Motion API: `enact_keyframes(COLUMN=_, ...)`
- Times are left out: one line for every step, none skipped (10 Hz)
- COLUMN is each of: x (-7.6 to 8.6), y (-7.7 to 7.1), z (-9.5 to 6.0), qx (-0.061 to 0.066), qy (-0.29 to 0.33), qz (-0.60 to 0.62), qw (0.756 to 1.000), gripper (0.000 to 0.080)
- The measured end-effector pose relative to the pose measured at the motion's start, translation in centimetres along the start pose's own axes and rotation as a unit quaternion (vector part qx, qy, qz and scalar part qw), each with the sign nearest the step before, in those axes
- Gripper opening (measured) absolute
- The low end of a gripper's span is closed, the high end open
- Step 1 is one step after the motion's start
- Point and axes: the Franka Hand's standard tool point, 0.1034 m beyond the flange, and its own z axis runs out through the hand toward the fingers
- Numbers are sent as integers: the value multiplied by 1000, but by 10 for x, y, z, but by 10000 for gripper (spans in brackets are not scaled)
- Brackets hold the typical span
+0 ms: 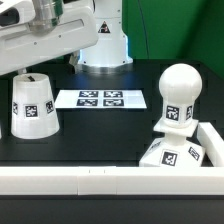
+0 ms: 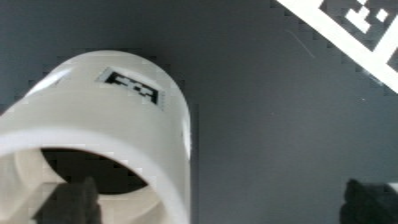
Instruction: Assemble lamp
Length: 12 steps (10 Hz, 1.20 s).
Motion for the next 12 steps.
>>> enact_keyframes(x=0, y=0, z=0, qx=0, qy=0, qz=0, qw=1000, gripper=504)
enact_keyframes(x=0, y=0, z=0, qx=0, qy=0, qz=0, qw=1000, gripper=364)
enact_keyframes(x=-1, y=0, z=0, qx=0, qy=0, qz=0, qw=1000, gripper=229)
enact_keyframes(x=-1, y=0, z=1, qx=1, qy=-1, qz=1, qw=1000, gripper=229)
enact_keyframes(x=-1, y=1, z=1, qx=0, qy=0, qz=1, qw=1000, gripper=58)
enact_keyframes(x=-1, y=1, z=0, qx=0, qy=0, qz=1, qw=1000, gripper=43)
enact_keyframes(x=-1, y=1, z=0, qx=0, qy=0, qz=1, qw=1000, gripper=43)
enact_keyframes(x=0, y=0, z=0, qx=1, qy=-1, qz=0, qw=1000, gripper=43)
enact_keyframes(x=1, y=-1, z=0, qx=3, qy=-2, qz=-1, qw=1000, gripper=43)
enact_keyframes(x=3, y=-3, z=-2, qx=4, qy=-3, qz=0, qw=1000, gripper=43)
enact_keyframes(x=9, y=-11, z=-4, qx=10, qy=-7, qz=10, qw=1000, gripper=43)
enact_keyframes(x=21, y=-27, z=-12, qx=18, qy=-13, qz=30, qw=999, gripper=43)
